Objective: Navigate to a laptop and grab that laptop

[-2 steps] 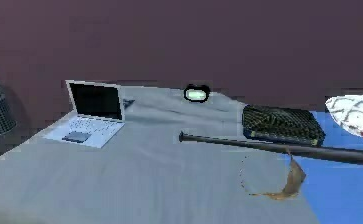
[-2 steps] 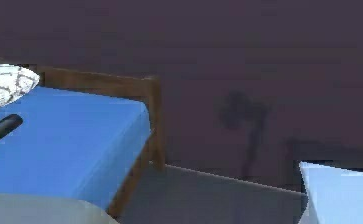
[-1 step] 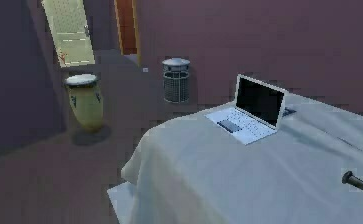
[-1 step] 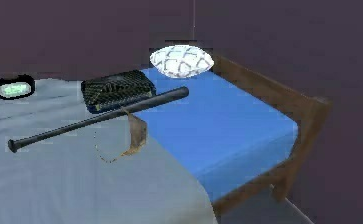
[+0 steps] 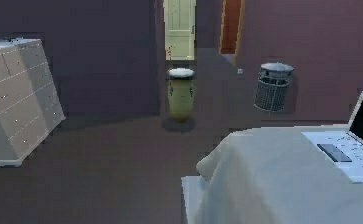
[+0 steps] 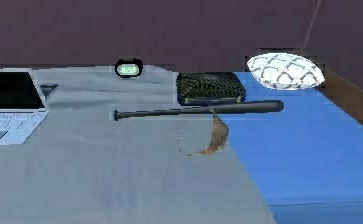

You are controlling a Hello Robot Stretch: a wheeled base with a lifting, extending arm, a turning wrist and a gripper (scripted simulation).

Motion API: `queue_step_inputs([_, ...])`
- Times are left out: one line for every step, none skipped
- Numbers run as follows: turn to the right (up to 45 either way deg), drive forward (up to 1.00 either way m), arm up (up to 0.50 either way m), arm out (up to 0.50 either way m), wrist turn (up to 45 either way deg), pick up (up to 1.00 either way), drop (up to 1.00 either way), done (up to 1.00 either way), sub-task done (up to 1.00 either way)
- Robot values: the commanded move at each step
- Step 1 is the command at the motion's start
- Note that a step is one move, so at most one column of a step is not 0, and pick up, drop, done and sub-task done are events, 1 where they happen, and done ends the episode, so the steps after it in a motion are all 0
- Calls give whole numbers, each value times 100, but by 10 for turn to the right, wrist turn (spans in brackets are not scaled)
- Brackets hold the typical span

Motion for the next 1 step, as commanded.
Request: queue_step_inputs([0,35,0,0,0,0,0,0,0])
